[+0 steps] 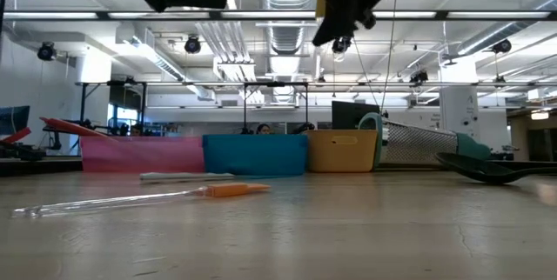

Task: Pick & Place Kitchen Items
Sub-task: Put the yellow spatula into the yellow bin

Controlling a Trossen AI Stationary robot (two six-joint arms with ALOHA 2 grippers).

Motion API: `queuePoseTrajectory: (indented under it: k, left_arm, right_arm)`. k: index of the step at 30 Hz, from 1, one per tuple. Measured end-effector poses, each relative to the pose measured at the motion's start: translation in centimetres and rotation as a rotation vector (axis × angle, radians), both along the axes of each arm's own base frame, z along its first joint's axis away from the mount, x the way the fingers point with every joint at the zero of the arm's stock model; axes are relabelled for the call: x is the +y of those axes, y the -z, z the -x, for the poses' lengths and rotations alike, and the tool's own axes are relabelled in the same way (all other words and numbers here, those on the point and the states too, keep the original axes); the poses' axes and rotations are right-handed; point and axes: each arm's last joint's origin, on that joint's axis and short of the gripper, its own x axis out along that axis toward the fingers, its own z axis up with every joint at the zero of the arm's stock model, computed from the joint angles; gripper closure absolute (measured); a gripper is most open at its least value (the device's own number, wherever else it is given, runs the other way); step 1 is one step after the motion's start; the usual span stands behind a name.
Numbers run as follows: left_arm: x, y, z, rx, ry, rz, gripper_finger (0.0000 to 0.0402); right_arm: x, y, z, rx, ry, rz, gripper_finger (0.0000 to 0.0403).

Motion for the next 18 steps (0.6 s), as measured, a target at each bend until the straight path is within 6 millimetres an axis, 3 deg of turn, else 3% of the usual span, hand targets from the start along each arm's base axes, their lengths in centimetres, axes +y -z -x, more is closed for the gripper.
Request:
queuePoseTrajectory:
  k: [8,18]
  left_arm:
    - [0.0,0.1,0.0,0.006,0.000,-0.001,0.0280]
    - [0.0,0.2,0.0,0.005,-0.006,0.008,0.0280]
  right_arm:
    - [-7.5,-0.8,-1.1,0.148,0.172,-0.074,0.0394]
    - [-12.9,2.7,-3.3,0.457,0.237,-0.257,0.0394]
